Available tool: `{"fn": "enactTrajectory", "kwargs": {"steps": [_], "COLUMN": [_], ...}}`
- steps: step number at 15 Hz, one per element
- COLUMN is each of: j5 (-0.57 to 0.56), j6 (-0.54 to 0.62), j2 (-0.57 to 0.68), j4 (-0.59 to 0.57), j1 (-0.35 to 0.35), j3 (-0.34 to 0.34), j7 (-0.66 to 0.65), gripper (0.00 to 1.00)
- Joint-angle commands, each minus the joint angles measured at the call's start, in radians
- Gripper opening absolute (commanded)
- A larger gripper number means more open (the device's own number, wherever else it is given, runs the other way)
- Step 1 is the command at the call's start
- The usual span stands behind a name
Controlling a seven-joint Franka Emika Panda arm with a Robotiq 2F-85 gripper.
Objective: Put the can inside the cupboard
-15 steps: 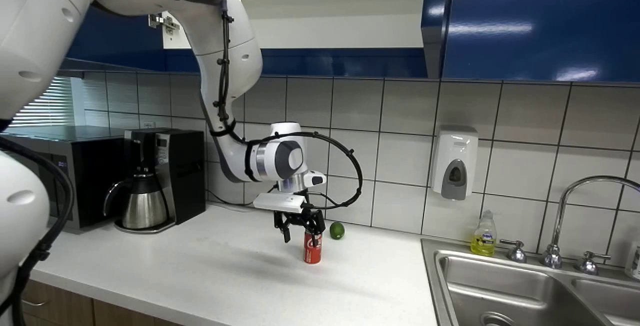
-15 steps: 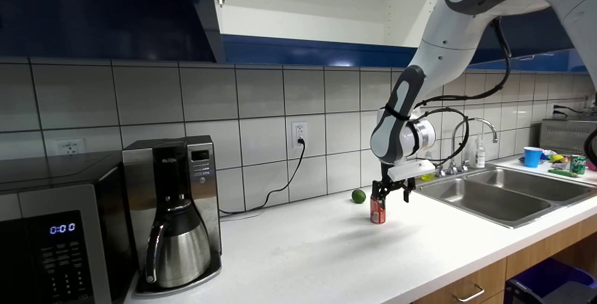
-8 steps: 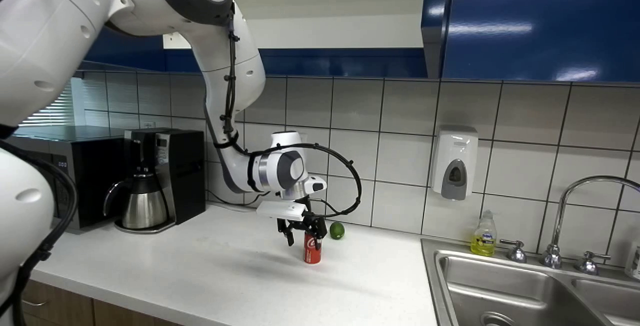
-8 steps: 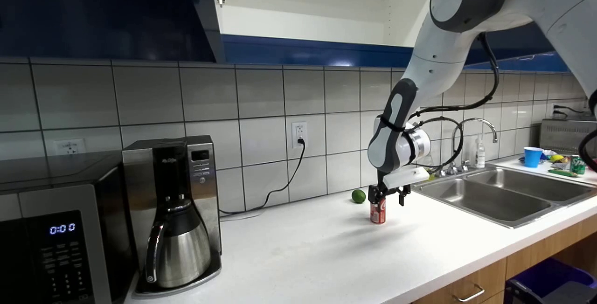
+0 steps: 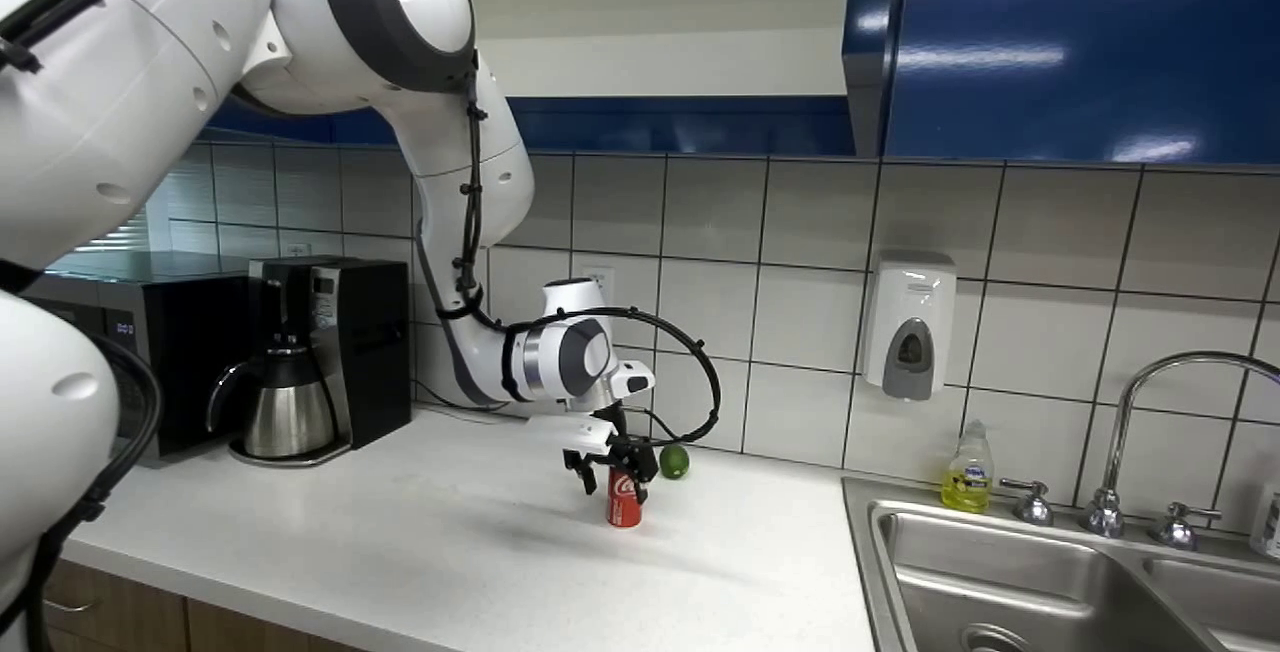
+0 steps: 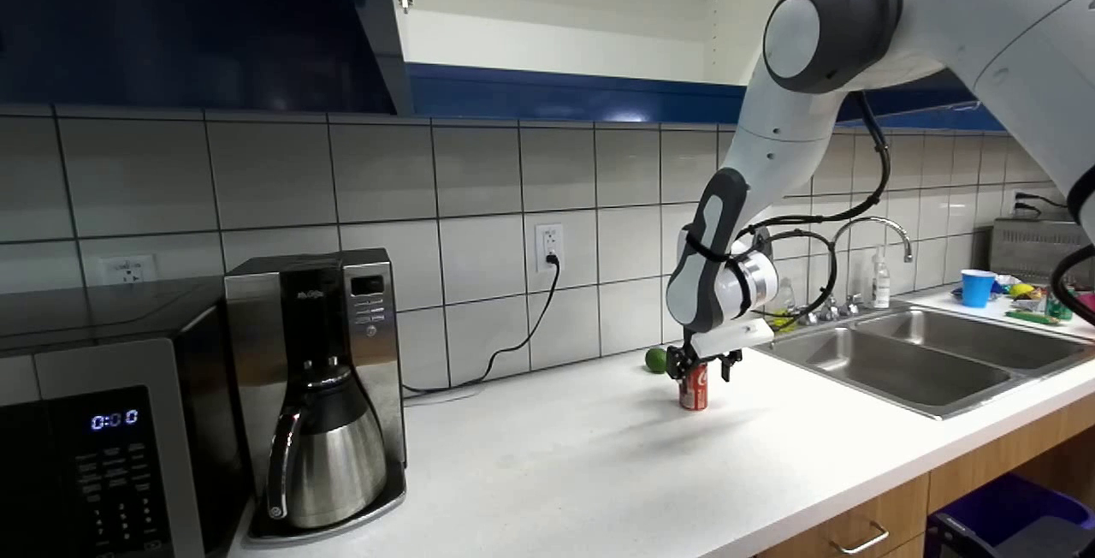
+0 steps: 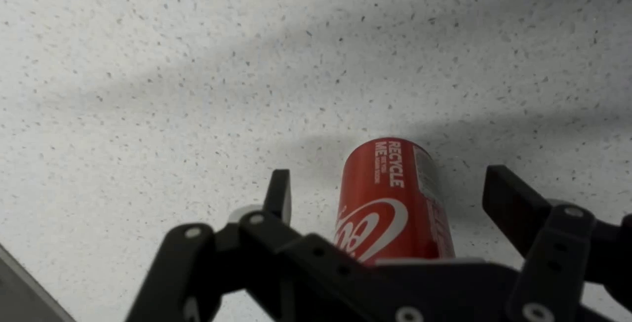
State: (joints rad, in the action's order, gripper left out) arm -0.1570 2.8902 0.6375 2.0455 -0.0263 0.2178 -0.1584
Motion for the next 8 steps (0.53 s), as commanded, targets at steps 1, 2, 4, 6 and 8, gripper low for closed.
{"fn": "enactTrajectory", "kwargs": {"steps": [1, 2, 4, 6, 8], "j5": [0.025, 0.031, 0.039, 0.046, 0.052], "j6": [0.023, 0.026, 0.032, 0.032, 0.032], "j2": [0.05, 0.057, 0.071, 0.082, 0.092], "j4": [-0.062, -0.072, -0.092, -0.108, -0.119], "j1": [-0.023, -0.025, -0.028, -0.031, -0.036], "j3": [0.024, 0.026, 0.029, 0.032, 0.035], "j7": [-0.029, -0.028, -0.03, -0.032, -0.033], "gripper": [1.0, 1.0, 1.0, 1.0, 1.0]}}
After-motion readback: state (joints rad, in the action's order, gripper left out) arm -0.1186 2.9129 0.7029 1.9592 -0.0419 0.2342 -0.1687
